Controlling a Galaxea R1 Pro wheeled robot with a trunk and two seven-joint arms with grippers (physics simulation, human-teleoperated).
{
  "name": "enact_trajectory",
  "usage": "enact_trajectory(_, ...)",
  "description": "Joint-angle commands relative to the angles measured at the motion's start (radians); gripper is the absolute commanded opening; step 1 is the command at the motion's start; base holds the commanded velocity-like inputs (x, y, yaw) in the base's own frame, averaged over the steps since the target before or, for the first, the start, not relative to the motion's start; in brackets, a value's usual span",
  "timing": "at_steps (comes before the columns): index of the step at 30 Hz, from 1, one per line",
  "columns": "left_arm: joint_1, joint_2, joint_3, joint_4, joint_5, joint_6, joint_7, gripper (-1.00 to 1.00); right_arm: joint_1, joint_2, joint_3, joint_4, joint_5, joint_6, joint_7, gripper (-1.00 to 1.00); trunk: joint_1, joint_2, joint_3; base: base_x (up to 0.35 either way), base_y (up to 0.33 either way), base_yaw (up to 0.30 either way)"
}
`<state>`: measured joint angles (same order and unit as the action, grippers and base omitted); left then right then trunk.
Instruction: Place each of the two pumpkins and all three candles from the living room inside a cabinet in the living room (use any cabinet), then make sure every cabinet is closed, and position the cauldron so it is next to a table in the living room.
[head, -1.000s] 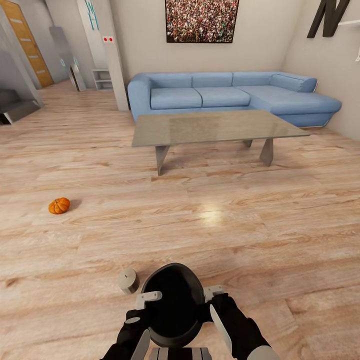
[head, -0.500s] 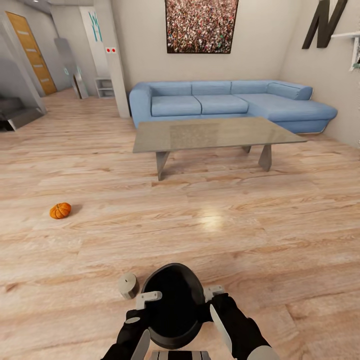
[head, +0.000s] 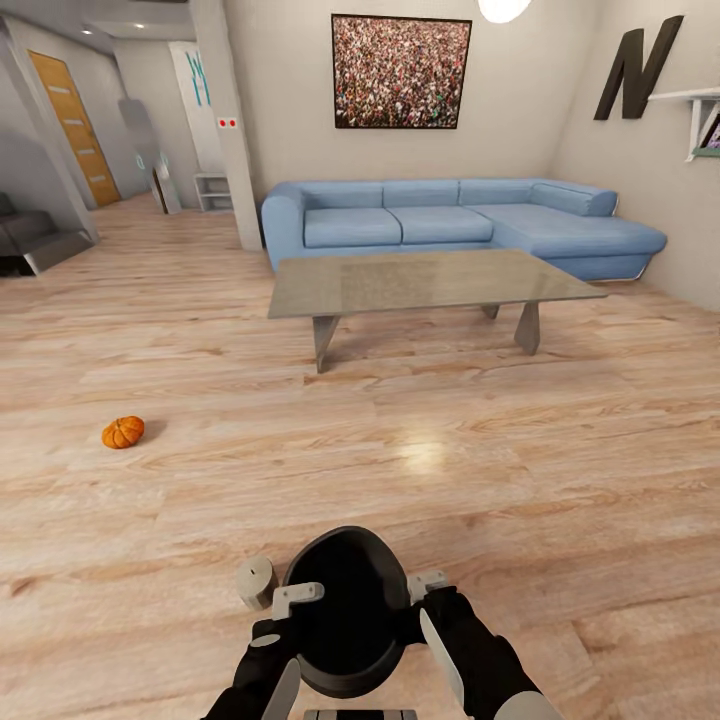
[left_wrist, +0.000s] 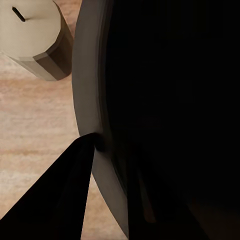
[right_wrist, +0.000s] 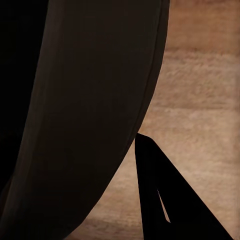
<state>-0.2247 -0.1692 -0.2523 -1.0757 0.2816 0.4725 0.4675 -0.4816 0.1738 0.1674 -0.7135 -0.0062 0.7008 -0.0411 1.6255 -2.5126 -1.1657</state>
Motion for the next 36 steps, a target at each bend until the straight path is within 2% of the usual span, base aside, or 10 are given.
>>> enact_trajectory(1, -0.001, 0.0, -0.033, -0.001, 0.016, -0.003, 0.01, -1.0, 0.0, 0.001, 0.009, 0.0, -0.047, 0.003, 0.052, -1.0, 0.0, 0.0, -0.001, 0.0, 0.0, 0.0)
enact_trajectory(10, -0.001, 0.001, -0.032, -0.001, 0.016, -0.004, 0.01, -1.0, 0.0, 0.001, 0.009, 0.0, -0.047, 0.004, 0.051, -1.0, 0.0, 0.0, -0.001, 0.047, -0.045, 0.0)
enact_trajectory(36, -0.001, 0.002, -0.031, -0.001, 0.016, -0.004, 0.01, -1.0, 0.0, 0.001, 0.009, 0.0, -0.046, 0.004, 0.052, -1.0, 0.0, 0.0, -0.001, 0.223, -0.178, 0.0)
